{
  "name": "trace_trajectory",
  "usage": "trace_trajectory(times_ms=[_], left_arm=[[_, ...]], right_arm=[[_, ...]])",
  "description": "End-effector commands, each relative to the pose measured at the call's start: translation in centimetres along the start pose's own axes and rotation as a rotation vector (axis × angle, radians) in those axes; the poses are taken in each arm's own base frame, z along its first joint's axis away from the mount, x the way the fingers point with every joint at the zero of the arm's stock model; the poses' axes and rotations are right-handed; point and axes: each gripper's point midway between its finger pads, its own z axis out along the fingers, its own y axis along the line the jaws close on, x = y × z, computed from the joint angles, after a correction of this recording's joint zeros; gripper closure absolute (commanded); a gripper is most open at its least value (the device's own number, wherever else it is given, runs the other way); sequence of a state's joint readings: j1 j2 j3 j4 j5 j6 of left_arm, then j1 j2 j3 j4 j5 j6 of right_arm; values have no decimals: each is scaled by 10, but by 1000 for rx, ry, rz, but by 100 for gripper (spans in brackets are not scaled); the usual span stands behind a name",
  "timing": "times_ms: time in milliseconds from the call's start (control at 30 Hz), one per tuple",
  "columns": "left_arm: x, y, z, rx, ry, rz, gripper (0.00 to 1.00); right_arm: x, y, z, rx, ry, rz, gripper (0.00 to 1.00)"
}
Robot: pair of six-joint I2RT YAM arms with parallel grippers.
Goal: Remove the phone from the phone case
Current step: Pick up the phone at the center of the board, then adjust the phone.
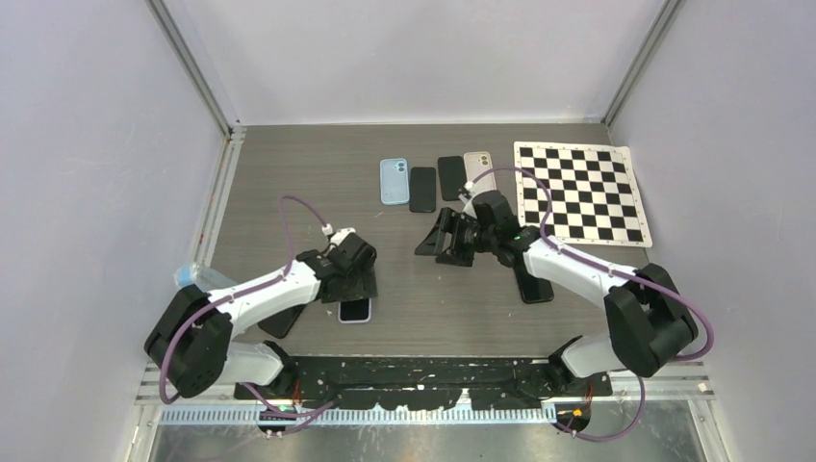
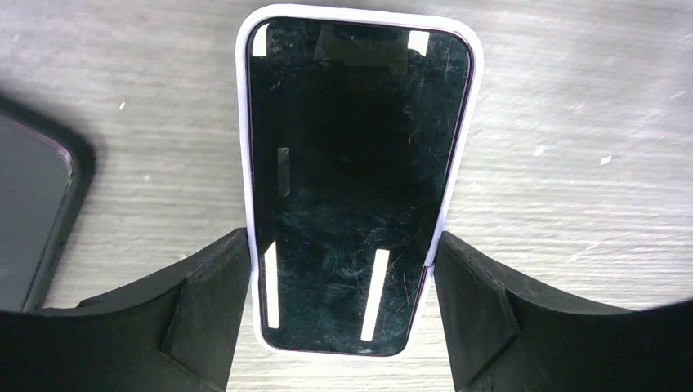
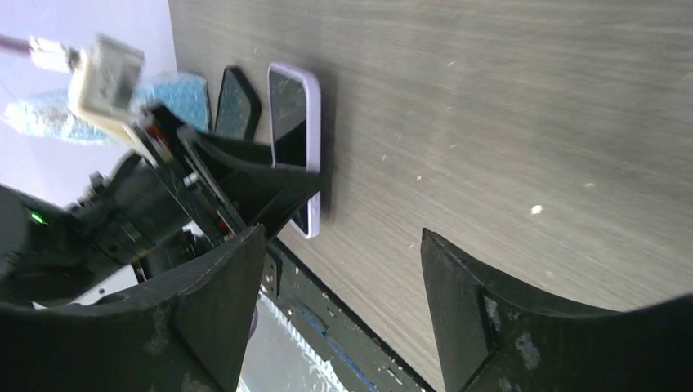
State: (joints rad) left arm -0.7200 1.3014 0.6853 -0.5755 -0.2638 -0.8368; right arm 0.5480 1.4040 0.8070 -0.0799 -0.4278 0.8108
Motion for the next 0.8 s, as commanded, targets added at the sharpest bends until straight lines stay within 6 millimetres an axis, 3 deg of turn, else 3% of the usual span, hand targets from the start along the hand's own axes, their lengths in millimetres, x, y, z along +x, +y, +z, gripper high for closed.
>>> trace_trajectory(times_ms=[0,100,433,767], left_arm=[[-57,-46,-8,164,-121,-129,33],[-69,-57,-10,244,-101,-201,33],[-99,-72,-24,433,-60,-414,35],[-108,-86,-27,525,-48,-429,36]], right_arm=[[13,19,17,-47,-25,-14,27],[26,22,27,-47,-31,-9,30],[26,44,44,-68,-94,-56,38],[31,61,78,-39,-59,-96,43]])
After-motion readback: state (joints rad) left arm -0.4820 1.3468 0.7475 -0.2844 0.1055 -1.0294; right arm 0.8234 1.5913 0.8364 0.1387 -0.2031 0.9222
